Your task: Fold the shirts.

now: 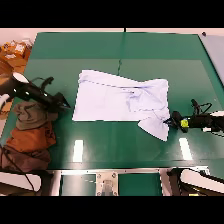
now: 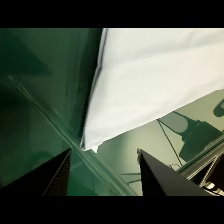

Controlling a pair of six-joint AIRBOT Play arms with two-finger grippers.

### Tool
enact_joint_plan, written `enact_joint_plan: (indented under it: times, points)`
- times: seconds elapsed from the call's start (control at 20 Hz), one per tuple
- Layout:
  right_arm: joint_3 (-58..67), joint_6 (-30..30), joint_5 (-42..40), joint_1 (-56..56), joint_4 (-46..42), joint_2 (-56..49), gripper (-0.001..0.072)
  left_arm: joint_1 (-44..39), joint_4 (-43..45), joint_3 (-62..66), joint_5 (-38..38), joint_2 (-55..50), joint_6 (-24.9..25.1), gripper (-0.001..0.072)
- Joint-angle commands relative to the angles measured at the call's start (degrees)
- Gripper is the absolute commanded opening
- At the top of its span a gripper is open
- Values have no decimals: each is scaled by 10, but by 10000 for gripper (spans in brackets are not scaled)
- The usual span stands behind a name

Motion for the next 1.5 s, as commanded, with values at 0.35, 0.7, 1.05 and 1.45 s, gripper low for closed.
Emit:
enact_joint_plan:
  times: [0.35,0.7,1.05,1.45]
  points:
    - [1,-9,-2,13,20,-4,14,-72,-37,-95,129,5,27,357]
    - [56,-47,79,15,138,38,12,-71,-40,-2,84,35,37,23]
    - [417,44,112,-1,235,259,13,-71,48,329,53,278,-41,24]
    - [641,108,-77,-118,235,422,13,-71,96,600,92,411,-39,25]
